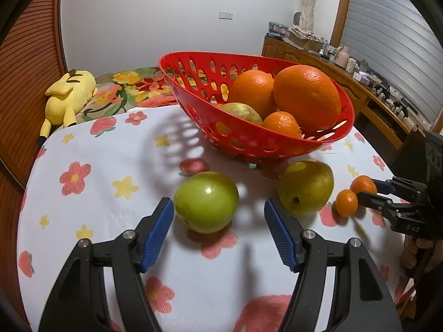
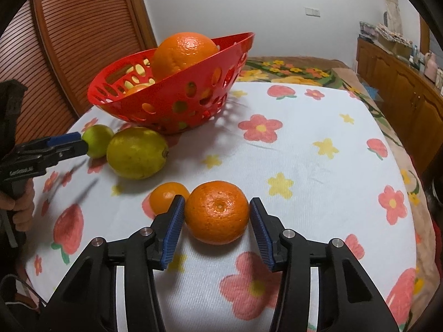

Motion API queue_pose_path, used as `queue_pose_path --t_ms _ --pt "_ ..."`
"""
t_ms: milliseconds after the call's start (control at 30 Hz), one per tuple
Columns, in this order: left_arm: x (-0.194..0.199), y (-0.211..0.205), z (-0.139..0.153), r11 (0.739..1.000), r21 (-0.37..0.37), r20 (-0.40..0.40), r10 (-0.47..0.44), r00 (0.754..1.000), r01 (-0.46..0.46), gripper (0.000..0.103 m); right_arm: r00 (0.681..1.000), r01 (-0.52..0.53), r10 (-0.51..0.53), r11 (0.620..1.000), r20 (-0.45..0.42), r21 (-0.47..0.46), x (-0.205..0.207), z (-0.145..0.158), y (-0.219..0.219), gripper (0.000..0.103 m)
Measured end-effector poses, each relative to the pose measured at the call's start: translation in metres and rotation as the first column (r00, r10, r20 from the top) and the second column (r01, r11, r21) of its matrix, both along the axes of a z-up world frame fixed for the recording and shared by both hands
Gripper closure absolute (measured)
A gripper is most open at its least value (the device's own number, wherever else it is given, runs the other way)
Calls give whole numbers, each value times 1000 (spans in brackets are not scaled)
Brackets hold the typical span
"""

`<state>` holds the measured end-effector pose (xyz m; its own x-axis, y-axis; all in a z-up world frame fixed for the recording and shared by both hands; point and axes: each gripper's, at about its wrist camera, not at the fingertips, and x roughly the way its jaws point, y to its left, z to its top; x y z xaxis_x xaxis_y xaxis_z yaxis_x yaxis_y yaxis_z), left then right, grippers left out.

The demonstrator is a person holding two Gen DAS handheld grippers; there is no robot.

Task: Organize fruits
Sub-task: 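Grasp the round green fruit with the left tool while the right tool grasps the mandarin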

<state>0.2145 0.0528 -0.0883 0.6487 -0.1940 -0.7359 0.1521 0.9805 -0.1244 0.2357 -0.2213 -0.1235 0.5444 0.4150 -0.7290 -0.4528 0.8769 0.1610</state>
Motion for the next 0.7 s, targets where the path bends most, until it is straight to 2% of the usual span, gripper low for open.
queue_pose_path --t_ms 167,700 --pt "8 -1 -3 1000 26 -7 9 1000 -9 35 1000 0 0 1000 -2 7 0 0 0 55" --pt "23 3 -17 999 40 -38 26 999 -25 35 1000 0 0 1000 -3 8 0 0 -1 55"
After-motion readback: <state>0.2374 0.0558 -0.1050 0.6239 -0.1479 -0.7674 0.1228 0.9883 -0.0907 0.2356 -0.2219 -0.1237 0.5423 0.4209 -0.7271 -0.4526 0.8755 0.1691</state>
